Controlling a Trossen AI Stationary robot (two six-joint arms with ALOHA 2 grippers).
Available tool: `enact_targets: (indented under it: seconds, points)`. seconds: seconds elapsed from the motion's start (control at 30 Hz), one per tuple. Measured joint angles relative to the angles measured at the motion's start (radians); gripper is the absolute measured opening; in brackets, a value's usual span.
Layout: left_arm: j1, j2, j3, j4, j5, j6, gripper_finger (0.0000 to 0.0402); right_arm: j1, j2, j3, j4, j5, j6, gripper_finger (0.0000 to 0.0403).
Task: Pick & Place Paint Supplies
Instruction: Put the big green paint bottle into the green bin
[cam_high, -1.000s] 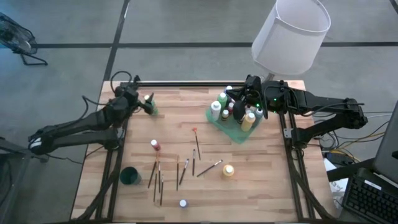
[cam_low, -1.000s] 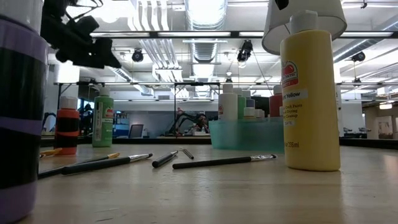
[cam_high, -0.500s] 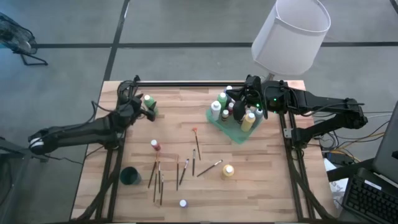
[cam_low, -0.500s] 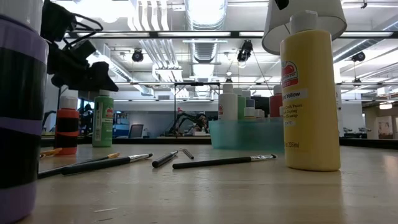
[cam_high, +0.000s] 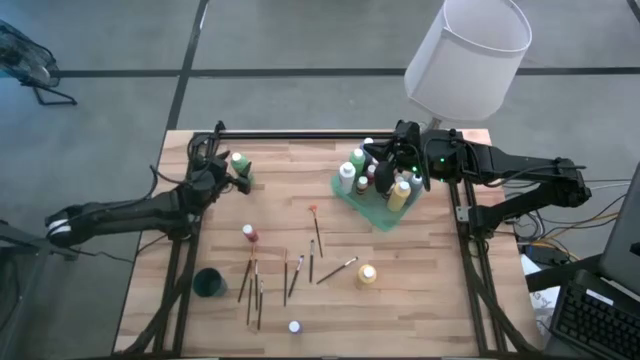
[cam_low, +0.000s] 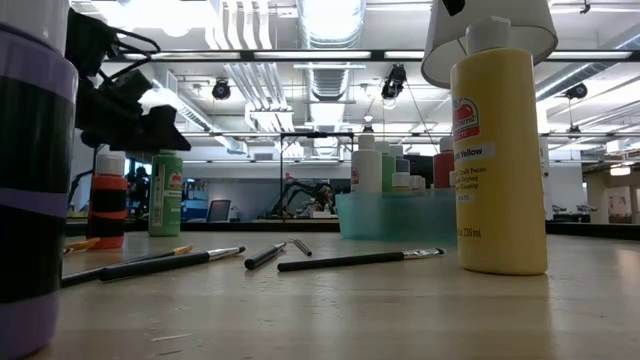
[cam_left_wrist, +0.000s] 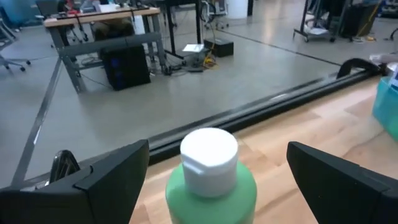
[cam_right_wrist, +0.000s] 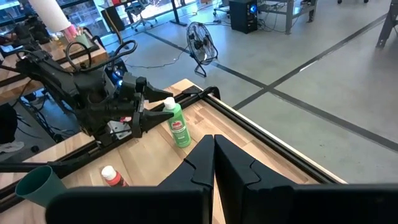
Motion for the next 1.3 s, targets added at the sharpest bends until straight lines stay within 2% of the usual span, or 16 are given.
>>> enact_targets:
  seconds: [0.2, 0.33, 0.7, 1.07, 1.3]
  points:
    - [0.024, 0.041, 0.000, 0.056, -0.010, 0.019, 0.0384, 0.000, 0.000, 0.000, 0.000, 0.000, 0.000, 0.0008]
    - [0.031, 0.068, 0.000, 0.055, -0.008, 0.014, 0.0367, 0.000, 0.000, 0.000, 0.000, 0.000, 0.000, 0.0008]
    - [0.031, 0.078, 0.000, 0.081, -0.006, 0.015, 0.0263, 0.000, 0.000, 0.000, 0.000, -0.001, 0.000, 0.0008]
    - [0.031, 0.078, 0.000, 0.081, -0.004, 0.015, 0.0177, 0.000, 0.000, 0.000, 0.001, -0.001, 0.000, 0.0008]
    - [0.030, 0.075, 0.003, 0.085, 0.049, 0.015, 0.0127, 0.000, 0.000, 0.000, 0.001, -0.001, 0.000, 0.0008]
